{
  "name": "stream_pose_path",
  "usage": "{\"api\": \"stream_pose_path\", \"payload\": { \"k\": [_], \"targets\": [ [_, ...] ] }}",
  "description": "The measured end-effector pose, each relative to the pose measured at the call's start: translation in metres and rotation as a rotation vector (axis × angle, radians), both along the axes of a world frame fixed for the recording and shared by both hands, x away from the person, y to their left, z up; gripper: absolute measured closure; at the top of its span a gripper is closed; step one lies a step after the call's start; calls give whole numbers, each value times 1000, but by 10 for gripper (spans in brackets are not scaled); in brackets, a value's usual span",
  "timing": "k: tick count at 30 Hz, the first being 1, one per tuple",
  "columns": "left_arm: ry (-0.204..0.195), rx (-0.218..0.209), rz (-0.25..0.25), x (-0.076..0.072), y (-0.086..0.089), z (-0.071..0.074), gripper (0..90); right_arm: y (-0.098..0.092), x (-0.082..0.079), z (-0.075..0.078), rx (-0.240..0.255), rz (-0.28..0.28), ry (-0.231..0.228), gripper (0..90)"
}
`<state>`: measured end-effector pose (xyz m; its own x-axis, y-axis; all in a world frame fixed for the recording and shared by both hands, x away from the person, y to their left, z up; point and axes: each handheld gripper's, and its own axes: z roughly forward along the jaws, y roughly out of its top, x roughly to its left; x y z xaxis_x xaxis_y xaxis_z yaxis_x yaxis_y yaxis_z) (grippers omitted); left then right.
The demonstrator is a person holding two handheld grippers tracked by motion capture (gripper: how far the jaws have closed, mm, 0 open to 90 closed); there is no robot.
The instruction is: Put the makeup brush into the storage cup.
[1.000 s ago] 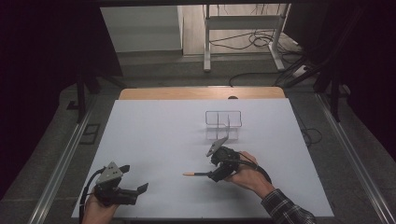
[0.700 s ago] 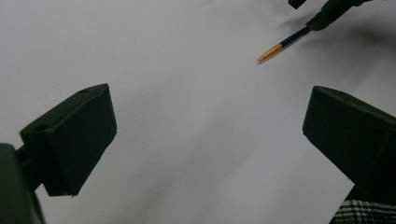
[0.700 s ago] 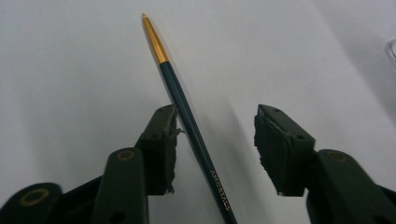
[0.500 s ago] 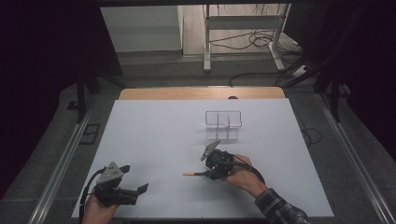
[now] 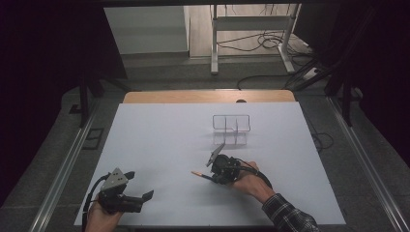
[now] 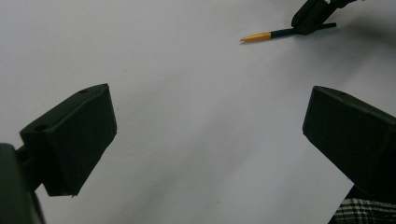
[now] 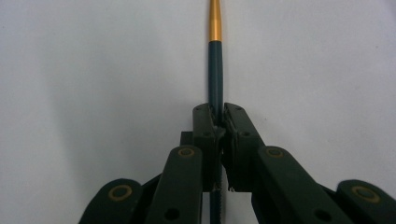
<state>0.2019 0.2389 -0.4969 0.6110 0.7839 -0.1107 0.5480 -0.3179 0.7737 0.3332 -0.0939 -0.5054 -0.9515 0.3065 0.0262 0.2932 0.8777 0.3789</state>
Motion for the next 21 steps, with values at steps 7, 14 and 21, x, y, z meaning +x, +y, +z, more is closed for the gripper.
{"api": "stream_pose_path", "payload": {
  "k": [7,14,21],
  "targets": [
    [0,3,0,0,0,0,33,-7,2,2,40,-30,19,841],
    [3,7,1,0,0,0,33,-14,3,6,50,-43,14,840],
    [4,9,0,1,-1,0,34,-6,3,3,-63,15,13,772]
  ]
}}
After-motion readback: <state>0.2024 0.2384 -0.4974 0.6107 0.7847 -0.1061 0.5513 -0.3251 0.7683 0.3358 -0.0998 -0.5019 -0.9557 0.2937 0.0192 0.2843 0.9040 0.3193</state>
